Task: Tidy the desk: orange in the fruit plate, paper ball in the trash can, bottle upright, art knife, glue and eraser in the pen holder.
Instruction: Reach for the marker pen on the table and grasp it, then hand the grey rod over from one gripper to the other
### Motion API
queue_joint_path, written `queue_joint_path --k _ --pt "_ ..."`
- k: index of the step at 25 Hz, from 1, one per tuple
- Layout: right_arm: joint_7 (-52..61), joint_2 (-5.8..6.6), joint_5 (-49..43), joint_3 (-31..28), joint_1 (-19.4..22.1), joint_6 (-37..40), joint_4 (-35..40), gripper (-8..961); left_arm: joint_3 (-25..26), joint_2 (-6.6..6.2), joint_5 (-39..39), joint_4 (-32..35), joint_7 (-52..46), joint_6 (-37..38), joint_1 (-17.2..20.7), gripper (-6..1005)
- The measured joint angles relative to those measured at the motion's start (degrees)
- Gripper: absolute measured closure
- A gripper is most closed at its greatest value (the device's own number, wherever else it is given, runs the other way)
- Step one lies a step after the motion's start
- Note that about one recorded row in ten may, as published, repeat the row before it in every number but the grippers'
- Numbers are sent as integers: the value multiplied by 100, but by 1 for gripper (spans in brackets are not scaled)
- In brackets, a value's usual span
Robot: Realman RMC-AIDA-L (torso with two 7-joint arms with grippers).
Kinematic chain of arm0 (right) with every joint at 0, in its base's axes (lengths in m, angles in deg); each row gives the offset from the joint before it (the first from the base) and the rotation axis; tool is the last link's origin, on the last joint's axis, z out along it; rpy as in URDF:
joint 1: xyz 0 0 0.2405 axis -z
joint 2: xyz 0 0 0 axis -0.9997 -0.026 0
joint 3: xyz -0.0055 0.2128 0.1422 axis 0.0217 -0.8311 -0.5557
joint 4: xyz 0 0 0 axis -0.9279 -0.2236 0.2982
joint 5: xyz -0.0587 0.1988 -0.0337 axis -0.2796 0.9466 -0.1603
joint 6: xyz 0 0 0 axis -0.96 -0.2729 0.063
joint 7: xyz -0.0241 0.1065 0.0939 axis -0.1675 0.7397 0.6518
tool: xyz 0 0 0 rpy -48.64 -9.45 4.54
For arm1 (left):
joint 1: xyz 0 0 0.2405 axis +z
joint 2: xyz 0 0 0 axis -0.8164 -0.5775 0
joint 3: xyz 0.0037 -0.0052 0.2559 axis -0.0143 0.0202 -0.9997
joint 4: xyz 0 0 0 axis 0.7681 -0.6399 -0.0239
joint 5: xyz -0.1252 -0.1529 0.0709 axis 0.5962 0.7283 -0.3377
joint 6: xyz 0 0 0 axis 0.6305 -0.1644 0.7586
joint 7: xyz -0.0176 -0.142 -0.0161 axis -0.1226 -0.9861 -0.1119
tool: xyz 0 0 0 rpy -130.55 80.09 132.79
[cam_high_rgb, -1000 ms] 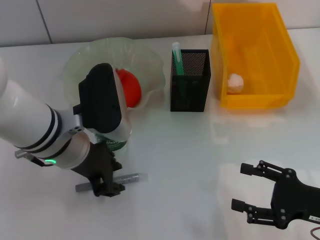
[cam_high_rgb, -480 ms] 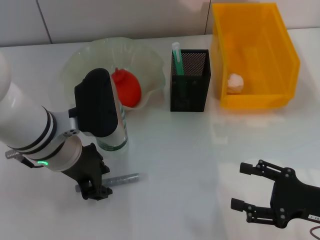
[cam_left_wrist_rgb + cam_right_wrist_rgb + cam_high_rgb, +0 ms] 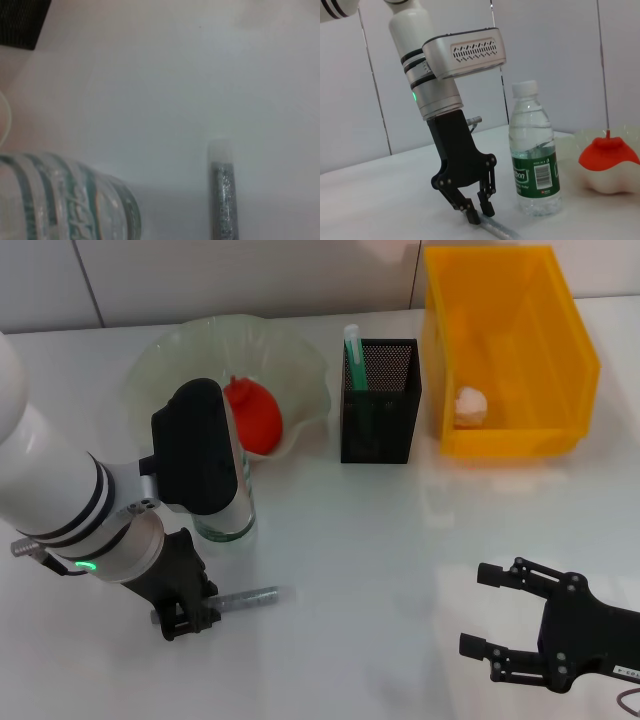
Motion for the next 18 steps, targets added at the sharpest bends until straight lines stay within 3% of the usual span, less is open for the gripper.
queue_joint_path --k 3,18 --pt "30 0 -61 -26 -15 -8 0 147 5 4 -3 -62 3 2 -32 734" --pt "50 0 -76 -27 -24 -15 0 153 -15 -6 -14 -128 57 -79 -31 784"
